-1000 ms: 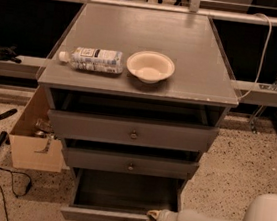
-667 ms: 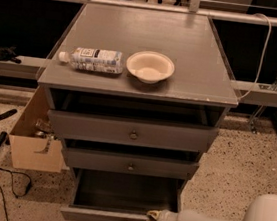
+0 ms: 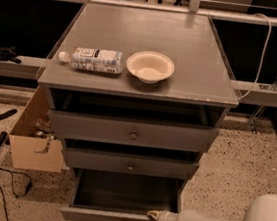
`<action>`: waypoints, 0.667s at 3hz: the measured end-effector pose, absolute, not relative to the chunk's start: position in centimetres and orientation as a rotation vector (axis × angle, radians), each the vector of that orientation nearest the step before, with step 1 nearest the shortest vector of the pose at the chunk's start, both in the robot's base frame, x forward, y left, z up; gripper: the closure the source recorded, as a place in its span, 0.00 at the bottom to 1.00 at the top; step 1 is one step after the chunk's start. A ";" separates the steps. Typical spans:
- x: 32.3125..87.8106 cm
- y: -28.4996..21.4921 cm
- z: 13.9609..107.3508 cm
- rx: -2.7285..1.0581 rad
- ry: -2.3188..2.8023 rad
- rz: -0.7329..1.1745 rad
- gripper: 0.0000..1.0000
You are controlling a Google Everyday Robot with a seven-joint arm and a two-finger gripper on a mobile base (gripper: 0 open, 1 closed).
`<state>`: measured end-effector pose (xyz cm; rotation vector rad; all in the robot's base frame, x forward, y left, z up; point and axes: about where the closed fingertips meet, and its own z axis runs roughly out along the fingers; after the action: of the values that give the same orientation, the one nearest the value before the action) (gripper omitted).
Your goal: Open bottom drawer
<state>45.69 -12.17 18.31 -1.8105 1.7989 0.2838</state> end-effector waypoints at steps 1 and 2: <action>45.7 -12.2 18.3 -1.811 1.799 0.284 0.08; 45.7 -12.2 18.3 -1.811 1.799 0.284 0.00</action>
Offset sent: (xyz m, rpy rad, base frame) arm 0.0000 0.0000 0.0000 0.0000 0.0000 0.0000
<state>45.69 -12.16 18.31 -1.8105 1.7989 0.2840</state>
